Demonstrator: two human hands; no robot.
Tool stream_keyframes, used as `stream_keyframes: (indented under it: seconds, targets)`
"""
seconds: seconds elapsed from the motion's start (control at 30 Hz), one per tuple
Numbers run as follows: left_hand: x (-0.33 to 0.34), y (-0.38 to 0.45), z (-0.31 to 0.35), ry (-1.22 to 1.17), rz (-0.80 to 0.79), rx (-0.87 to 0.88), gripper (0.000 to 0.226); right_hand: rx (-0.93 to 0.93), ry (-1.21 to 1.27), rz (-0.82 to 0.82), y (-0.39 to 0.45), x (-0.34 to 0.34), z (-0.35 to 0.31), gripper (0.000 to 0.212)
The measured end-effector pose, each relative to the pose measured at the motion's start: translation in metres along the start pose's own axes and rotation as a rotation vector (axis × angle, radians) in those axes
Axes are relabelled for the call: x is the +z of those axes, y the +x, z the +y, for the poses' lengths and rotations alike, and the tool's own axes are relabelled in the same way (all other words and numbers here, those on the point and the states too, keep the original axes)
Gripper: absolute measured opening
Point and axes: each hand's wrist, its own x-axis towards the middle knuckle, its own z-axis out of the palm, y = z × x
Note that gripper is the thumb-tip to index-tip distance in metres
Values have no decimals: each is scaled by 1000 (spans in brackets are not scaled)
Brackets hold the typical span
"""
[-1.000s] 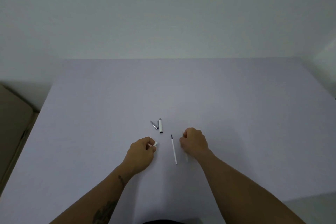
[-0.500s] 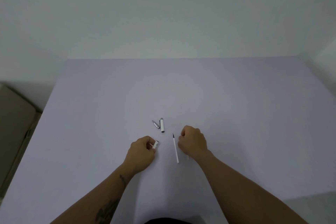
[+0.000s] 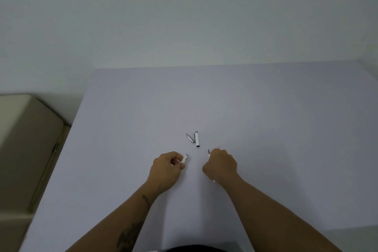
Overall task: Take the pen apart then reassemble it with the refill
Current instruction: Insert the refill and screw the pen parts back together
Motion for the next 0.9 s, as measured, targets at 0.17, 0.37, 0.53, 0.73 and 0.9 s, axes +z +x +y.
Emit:
stream_keyframes:
  seconds: [0.17,0.37,0.53,0.73,0.9]
  targets:
    - [-3,-4,-6,-49,10,-2,14,15,248,11,-1,-22,-15,13]
    - [-3,-5,-6,-69,8,-13,20,-89,703,64,-4,-61,-49,22]
    - [-4,-4,-6,-98,18,-15,24,-103,732,31,-7,-58,-57,19]
    - [-8,-2,-9,-124,41,-17,22,-102,767,-1,-7,-50,-63,19]
    - [-12,0,-10,-183,61,-27,21,-122,745,17,-4,-51,-67,19]
